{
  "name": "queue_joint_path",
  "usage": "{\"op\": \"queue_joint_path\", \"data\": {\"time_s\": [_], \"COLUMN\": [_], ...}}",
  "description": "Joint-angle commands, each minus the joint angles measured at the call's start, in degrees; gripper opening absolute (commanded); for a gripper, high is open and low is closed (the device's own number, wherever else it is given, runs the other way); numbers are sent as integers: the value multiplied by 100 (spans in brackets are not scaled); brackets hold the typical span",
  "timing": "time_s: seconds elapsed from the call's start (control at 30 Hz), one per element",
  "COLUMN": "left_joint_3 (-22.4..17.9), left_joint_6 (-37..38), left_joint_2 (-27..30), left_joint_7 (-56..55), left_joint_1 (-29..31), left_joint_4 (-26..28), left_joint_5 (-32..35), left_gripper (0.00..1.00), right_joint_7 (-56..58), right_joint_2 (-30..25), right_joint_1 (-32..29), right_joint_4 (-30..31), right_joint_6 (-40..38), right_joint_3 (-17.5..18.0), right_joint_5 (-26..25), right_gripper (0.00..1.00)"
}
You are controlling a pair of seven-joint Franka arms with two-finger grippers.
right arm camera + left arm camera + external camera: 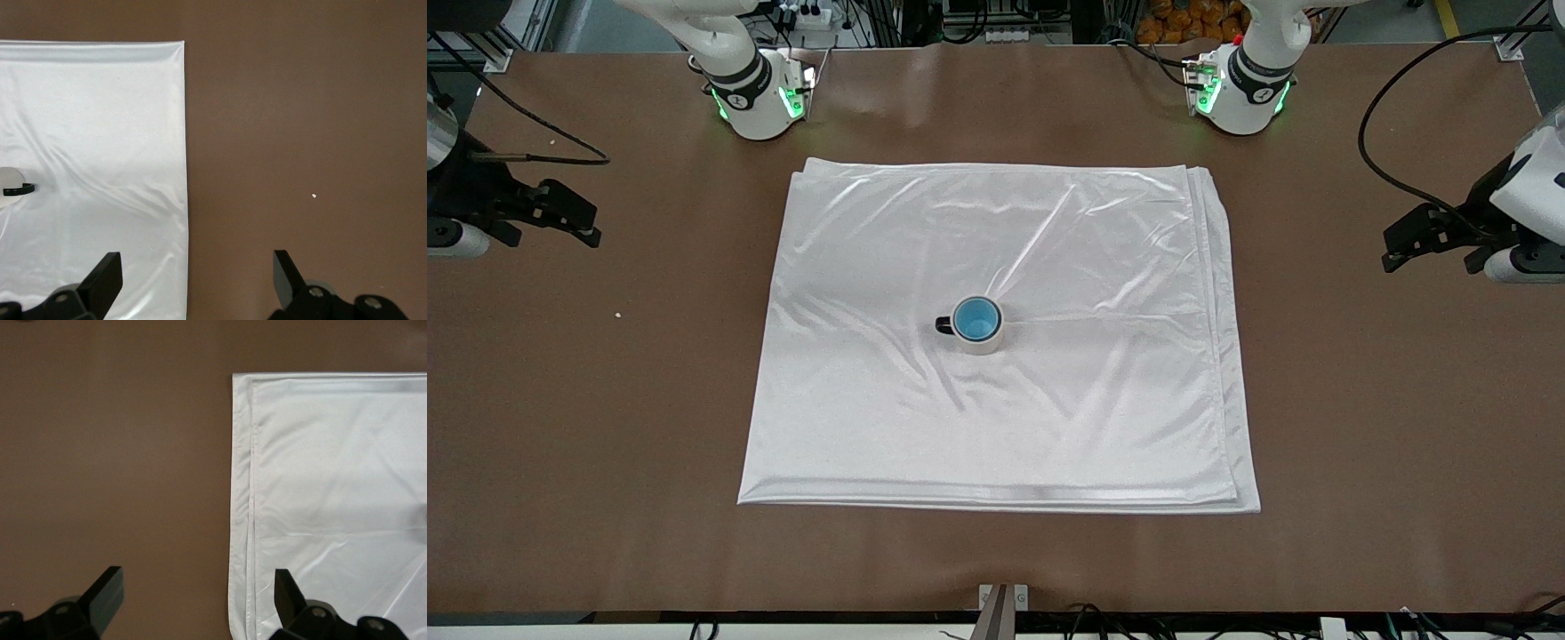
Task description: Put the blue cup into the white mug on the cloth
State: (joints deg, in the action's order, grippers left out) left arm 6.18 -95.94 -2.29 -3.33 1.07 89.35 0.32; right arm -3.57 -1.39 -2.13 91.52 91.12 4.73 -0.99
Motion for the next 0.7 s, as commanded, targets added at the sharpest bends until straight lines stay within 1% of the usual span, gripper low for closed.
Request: {"op": "queue_joint_path", "data": {"time_s": [0.0,0.67], "left_joint_3": [23,32], "left_joint_6": [23,23], "left_joint_2": [133,124], "left_joint_7": [35,35], "left_joint_1": [60,52], "left_joint_4": [109,109], "left_joint_5": [-164,-164], "left_gripper": [100,100], "right_joint_7": [-83,-74], "right_joint_2": [-133,-124], "right_joint_1": [2,-6], "right_joint_4": [147,147], "right_joint_6": [29,29], "right_joint_3": [11,11], "right_joint_5": [63,63], "right_gripper": [100,100]}}
